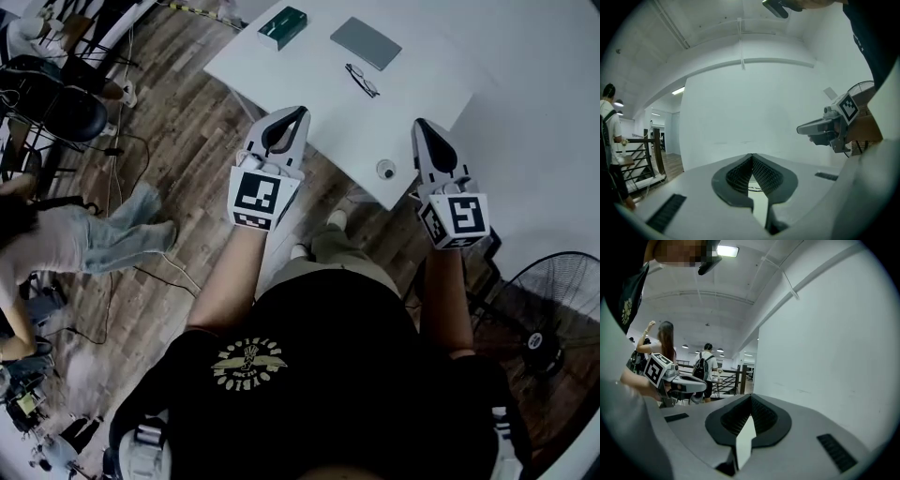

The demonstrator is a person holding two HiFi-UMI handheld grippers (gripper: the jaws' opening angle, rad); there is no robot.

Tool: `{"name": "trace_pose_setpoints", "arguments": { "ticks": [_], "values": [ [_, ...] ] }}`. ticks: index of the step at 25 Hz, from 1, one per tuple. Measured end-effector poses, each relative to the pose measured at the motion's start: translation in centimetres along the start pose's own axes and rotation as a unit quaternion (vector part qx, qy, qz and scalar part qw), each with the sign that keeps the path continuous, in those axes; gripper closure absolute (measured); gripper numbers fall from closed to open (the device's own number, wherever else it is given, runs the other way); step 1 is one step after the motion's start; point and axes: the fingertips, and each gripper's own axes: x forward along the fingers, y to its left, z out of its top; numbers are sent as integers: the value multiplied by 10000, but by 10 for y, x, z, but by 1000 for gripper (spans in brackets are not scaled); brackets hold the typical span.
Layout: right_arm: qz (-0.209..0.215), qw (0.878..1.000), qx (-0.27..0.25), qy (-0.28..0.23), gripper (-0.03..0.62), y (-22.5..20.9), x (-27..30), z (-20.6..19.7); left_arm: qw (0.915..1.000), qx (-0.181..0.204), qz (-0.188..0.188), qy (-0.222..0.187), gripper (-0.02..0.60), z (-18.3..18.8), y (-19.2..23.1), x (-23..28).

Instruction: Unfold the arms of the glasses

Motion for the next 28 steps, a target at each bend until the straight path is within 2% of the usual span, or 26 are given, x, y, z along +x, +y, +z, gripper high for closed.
{"name": "trace_pose_setpoints", "arguments": {
  "ticks": [12, 23, 28],
  "values": [
    [240, 9997, -28, 16, 595, -29, 38, 3, 9997, -39, 221, 41, 575, 0, 21, 36],
    [488, 9986, -8, -194, 595, -61, 56, 21, 9988, 146, 462, 9, 575, 26, 22, 62],
    [651, 9972, 76, -349, 595, -80, 69, 26, 9978, 43, 639, 161, 575, 29, 29, 73]
  ]
}}
